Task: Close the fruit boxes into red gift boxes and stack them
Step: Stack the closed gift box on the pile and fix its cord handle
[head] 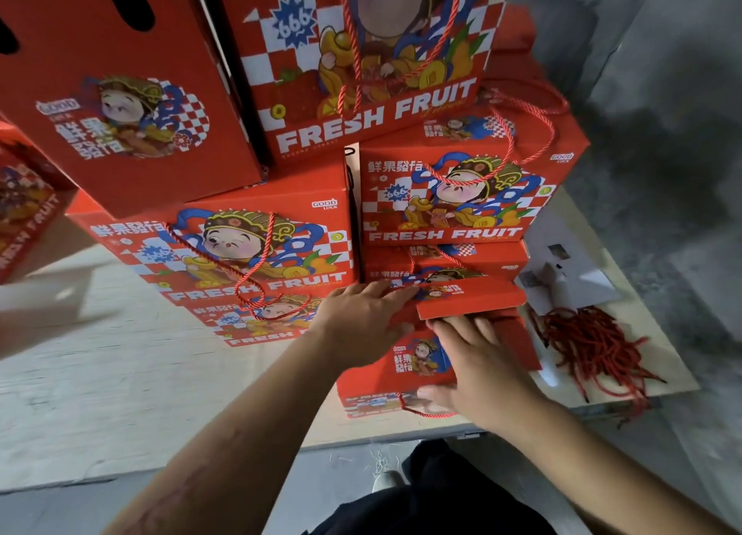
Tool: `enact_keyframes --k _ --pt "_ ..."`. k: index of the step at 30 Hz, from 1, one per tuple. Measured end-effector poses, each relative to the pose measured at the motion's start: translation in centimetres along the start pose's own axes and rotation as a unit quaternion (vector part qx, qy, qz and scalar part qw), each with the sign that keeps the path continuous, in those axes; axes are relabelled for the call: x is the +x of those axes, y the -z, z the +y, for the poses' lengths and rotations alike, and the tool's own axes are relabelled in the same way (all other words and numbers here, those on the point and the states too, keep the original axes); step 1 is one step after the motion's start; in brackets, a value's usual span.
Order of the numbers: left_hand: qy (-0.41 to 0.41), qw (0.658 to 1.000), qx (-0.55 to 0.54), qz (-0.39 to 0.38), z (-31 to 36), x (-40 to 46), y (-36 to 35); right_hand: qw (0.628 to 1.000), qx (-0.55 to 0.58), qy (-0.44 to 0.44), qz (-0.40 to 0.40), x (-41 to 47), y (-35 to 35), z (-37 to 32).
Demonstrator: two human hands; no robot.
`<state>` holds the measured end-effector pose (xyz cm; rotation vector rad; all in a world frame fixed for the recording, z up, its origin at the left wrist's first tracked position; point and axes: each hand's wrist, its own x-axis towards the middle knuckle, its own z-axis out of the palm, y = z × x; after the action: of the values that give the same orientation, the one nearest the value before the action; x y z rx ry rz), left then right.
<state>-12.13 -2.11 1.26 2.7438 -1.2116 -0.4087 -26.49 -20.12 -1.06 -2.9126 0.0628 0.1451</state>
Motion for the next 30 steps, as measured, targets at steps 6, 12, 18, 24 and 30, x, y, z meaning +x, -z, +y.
enact_keyframes --k 6,12,18,24,30 --pt "0.044 0.995 -0.068 -0.060 -0.5 1.4 0.2 0.997 -0.052 0.038 -0.051 1.3 0.5 0.6" --pt "0.062 0.995 -0.046 -0.061 -0.4 1.9 -0.4 0.994 -0.082 0.072 -0.005 1.2 0.7 0.5" --pt "0.041 0.997 0.064 -0.013 -0.2 1.5 -2.3 0.996 -0.021 0.033 -0.084 0.0 1.8 -0.5" --pt "0.032 0.996 0.058 0.052 -0.4 1.3 -4.1 0.992 0.122 -0.007 -0.008 -0.3 6.0 0.1" --pt "0.010 0.990 0.026 0.140 -0.3 0.2 -4.6 0.989 -0.067 -0.012 -0.134 4.5 5.2 4.7"
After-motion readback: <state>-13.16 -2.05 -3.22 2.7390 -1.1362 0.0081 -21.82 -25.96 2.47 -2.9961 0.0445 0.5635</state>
